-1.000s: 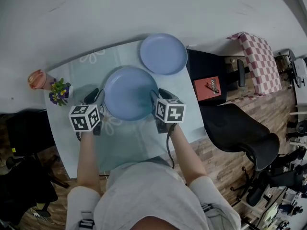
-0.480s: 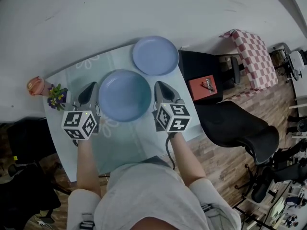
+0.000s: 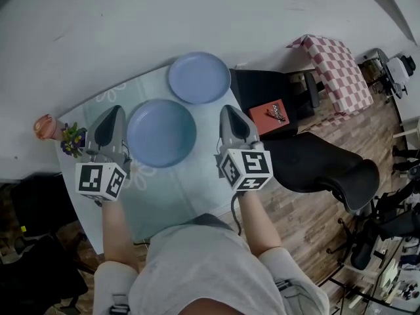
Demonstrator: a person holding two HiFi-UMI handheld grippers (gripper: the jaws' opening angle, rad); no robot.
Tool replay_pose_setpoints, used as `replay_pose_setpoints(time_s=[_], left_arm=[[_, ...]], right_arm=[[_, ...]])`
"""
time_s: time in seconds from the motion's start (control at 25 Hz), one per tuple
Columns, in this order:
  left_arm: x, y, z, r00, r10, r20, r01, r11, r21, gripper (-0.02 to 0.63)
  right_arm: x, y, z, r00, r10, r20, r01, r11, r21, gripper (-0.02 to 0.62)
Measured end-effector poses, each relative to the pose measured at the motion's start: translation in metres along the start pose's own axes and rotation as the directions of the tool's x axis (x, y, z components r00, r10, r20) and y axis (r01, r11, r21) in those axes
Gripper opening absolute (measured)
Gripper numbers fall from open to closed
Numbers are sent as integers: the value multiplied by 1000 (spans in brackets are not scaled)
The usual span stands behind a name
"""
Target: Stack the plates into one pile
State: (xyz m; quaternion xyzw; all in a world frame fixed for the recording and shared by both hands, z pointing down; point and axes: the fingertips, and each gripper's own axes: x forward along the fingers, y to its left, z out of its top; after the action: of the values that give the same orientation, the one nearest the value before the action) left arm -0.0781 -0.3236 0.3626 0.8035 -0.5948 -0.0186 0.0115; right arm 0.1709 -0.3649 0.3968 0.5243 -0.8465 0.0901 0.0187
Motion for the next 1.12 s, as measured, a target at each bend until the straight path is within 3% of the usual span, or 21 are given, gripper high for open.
replay_pose_setpoints(time_s=[0.32, 0.56, 0.76, 0.88, 1.12], left_arm=[[36, -6, 42, 993, -102, -52, 104, 994, 28, 5], [92, -8, 31, 969, -173, -174, 181, 983, 32, 5], [136, -1, -20, 918, -189, -349, 207, 978, 16, 5], [156, 3, -54, 878, -197, -436, 215, 977, -8, 5], [196, 16, -114, 815, -220, -536, 197, 975, -100, 43]], right_arm=[[-19, -15, 47, 997, 32, 75, -26, 996, -83, 0], [-8, -48, 52, 1000, -18, -23, 18, 1000, 24, 2], [18, -71, 36, 991, -7, -137, 31, 985, 173, 14], [36, -86, 15, 980, -25, -199, 68, 974, 215, 35], [73, -105, -42, 945, -25, -326, 129, 945, 299, 66]])
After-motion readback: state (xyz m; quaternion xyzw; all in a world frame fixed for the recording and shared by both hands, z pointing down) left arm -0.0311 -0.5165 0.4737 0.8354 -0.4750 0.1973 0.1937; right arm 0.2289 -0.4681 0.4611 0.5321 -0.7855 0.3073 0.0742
